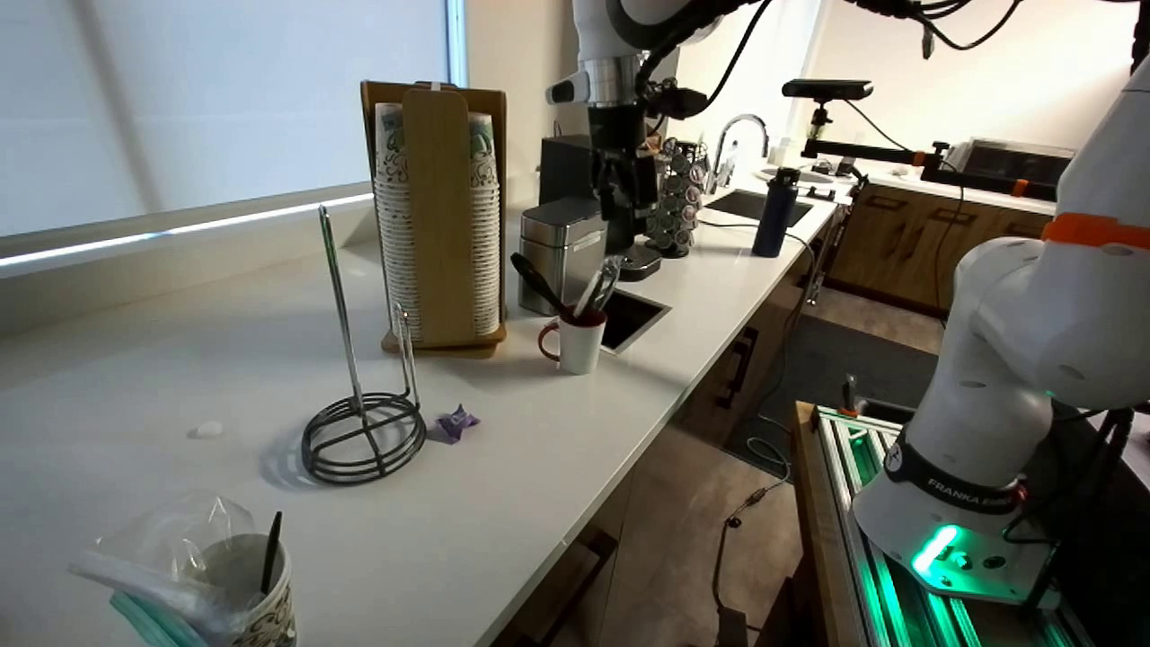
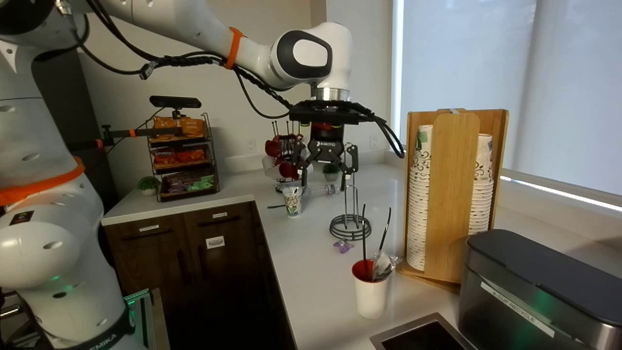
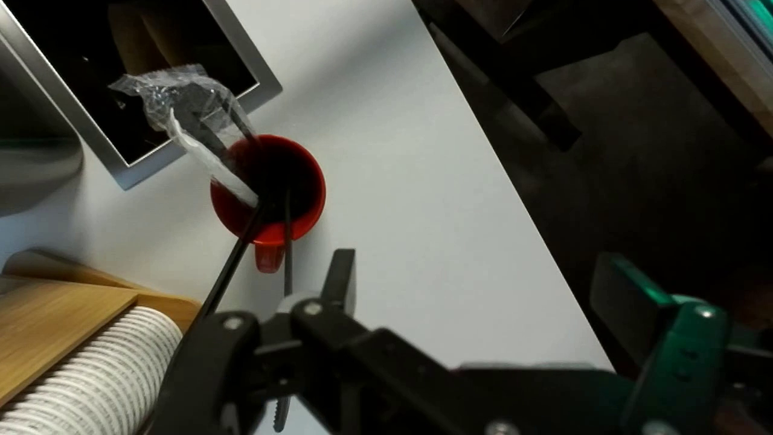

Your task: Remove the tongs from the cup

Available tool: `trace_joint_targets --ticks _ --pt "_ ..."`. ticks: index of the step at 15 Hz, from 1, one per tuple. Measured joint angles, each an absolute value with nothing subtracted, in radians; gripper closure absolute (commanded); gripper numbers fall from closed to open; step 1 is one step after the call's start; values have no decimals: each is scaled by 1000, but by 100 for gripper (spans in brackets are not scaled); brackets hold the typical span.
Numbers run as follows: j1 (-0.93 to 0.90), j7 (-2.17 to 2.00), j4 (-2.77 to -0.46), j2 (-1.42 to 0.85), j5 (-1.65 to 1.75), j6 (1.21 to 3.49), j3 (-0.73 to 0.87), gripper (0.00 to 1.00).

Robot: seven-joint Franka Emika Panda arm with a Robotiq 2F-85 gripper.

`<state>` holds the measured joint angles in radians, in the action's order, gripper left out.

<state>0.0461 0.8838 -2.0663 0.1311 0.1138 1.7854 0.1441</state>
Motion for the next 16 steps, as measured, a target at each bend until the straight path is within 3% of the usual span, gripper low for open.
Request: trace_joint_targets --ticks 7,12,16 --pt "65 1093 -2133 106 15 2103 185 0" --pt "107 1433 -2140 60 -305 2114 247 0" --pt "133 1455 -2138 32 -359 2113 247 0"
